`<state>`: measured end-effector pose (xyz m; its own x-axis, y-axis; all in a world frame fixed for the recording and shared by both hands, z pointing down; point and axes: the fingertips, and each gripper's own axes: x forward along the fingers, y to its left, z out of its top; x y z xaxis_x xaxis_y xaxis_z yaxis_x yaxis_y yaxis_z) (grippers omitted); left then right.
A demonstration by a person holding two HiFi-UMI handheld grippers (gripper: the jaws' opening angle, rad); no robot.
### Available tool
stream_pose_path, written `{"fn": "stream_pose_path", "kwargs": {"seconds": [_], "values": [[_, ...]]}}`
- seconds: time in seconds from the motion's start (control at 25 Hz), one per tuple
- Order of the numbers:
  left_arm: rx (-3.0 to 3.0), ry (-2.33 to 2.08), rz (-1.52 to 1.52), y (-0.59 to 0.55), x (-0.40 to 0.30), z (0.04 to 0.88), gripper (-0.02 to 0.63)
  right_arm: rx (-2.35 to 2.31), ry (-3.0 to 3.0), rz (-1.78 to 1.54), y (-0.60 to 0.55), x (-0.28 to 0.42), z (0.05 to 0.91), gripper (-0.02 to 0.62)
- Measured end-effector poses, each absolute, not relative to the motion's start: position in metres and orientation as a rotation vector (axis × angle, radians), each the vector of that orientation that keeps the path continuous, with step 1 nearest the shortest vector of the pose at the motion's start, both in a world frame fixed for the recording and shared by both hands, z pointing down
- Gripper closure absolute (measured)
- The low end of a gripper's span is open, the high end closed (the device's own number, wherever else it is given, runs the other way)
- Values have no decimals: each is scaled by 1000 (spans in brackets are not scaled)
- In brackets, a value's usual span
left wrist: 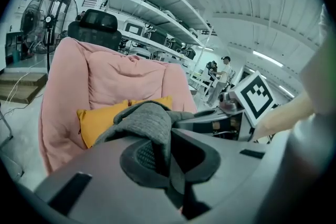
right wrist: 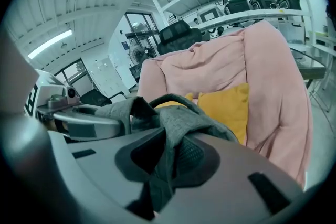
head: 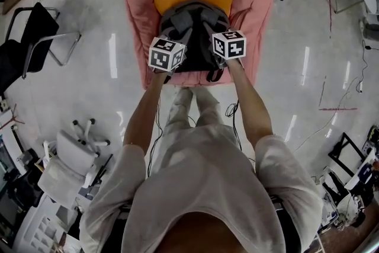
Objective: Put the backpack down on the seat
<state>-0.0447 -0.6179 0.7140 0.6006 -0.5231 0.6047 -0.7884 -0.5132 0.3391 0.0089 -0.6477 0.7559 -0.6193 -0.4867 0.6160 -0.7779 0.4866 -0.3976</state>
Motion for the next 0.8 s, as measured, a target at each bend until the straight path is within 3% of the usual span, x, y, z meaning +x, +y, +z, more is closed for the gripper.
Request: {"fn": "stream_pose_path", "kwargs": {"seconds": [0.24,0.32,0.36,0.48,0.8], "values": [[2221,-1036,577,-617,-47,714,556,1038,-2305,921,-644,10,759,515],[2214,-1039,591,-615,-49,715,463,1037,-2309,911,-643,10,758,396],[2211,-1035,601,-613,-50,716,415,1039,-2311,901,-642,10,757,368],[2197,-1031,626,-602,-53,721,360,1072,-2304,860,-637,15,755,310],[2150,-1078,624,-571,-67,725,339,1174,-2324,769,-621,40,730,275]]}}
